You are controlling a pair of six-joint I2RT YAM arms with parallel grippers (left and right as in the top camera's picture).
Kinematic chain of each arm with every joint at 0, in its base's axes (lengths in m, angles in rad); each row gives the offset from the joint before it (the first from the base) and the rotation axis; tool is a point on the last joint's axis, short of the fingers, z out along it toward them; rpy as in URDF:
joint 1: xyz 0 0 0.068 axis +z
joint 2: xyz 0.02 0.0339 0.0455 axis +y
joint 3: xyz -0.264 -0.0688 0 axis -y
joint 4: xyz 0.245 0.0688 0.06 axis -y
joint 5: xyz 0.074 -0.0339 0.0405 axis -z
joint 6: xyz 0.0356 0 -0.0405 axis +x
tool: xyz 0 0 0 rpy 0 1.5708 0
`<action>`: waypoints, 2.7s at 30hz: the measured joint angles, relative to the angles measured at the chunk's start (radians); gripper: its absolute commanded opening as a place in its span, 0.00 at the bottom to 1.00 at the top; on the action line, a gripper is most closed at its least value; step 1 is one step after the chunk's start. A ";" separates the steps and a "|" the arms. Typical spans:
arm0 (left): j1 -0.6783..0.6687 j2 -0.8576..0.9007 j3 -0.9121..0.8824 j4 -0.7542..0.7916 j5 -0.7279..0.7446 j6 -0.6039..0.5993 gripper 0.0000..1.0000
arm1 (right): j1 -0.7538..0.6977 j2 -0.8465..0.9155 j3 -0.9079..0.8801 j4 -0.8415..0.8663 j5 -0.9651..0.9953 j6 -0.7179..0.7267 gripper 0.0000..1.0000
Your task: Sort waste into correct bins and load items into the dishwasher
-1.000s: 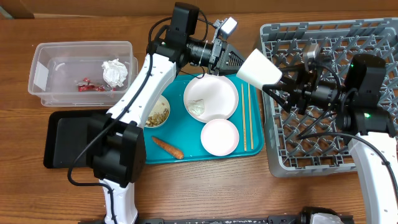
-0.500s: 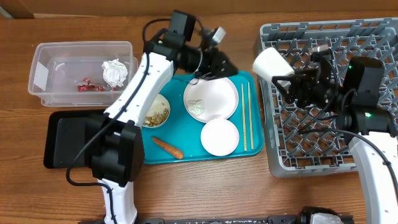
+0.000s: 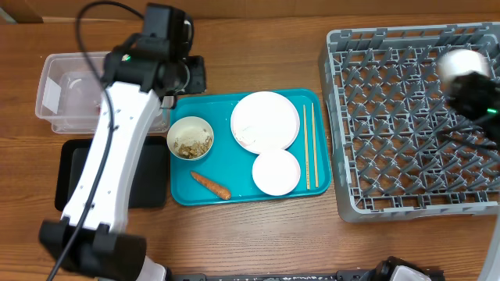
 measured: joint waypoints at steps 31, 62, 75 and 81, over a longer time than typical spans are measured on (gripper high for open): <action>0.000 -0.028 0.005 -0.032 -0.113 0.000 0.41 | -0.410 0.339 0.000 -0.235 0.037 0.052 0.61; 0.000 -0.027 0.005 -0.056 -0.008 0.005 0.54 | 0.032 0.295 0.001 -0.146 -0.333 -0.120 1.00; -0.241 0.170 0.002 -0.241 0.143 0.047 0.45 | 0.231 0.290 0.001 -0.198 -0.113 -0.140 1.00; -0.327 0.251 -0.006 -0.235 0.100 0.021 0.45 | 0.259 0.290 0.001 -0.201 -0.116 -0.150 1.00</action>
